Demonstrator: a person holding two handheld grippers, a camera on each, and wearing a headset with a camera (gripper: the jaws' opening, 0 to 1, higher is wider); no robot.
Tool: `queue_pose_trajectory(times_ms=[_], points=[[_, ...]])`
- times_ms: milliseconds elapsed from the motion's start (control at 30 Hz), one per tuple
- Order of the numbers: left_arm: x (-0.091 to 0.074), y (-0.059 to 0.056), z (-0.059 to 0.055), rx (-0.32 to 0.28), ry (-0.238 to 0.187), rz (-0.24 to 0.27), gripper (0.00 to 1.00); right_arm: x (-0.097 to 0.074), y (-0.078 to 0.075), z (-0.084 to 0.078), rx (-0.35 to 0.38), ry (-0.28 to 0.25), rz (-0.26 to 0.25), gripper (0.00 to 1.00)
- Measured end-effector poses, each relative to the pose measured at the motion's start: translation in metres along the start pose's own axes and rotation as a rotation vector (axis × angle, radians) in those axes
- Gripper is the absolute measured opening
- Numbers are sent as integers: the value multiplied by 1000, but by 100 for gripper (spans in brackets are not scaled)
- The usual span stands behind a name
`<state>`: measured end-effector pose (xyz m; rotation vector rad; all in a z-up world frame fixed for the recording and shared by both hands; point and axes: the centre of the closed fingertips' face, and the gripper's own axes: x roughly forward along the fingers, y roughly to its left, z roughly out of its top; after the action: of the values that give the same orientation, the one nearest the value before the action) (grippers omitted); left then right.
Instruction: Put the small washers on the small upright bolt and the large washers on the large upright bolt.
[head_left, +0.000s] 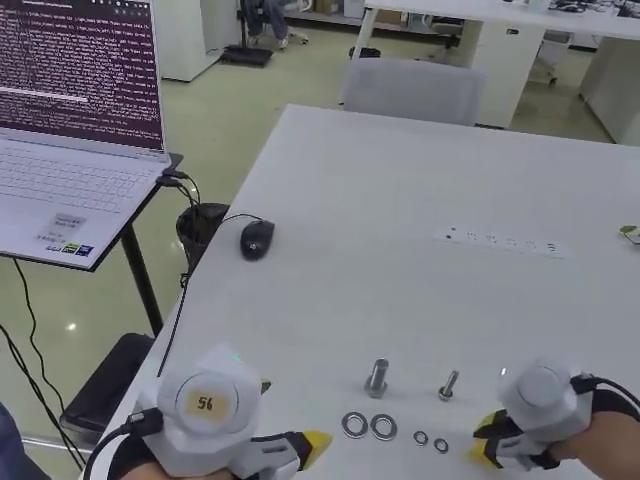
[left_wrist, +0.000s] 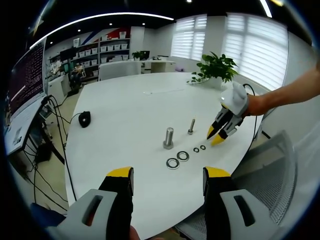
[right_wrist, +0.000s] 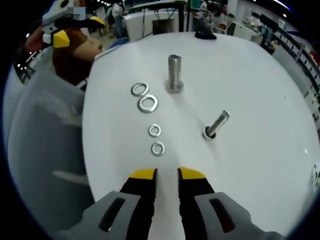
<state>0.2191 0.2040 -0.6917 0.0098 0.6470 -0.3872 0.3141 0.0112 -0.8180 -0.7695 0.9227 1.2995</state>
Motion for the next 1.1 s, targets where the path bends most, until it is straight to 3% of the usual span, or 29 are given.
queue_pose_trajectory(times_ms=[233,600,967,1100], points=[[-2,-2,-1,3,2,0,55,13,10,16,-59,2,20,18],[-3,2,-3,-5,4,9,55,17,8,18,-126,30,25,17],[1,-1,2,1,-5,-2,55,18,11,19,-219,57,38,16],[1,-1,1,-1,-6,-2,55,18,10,20,-194,53,39,15]])
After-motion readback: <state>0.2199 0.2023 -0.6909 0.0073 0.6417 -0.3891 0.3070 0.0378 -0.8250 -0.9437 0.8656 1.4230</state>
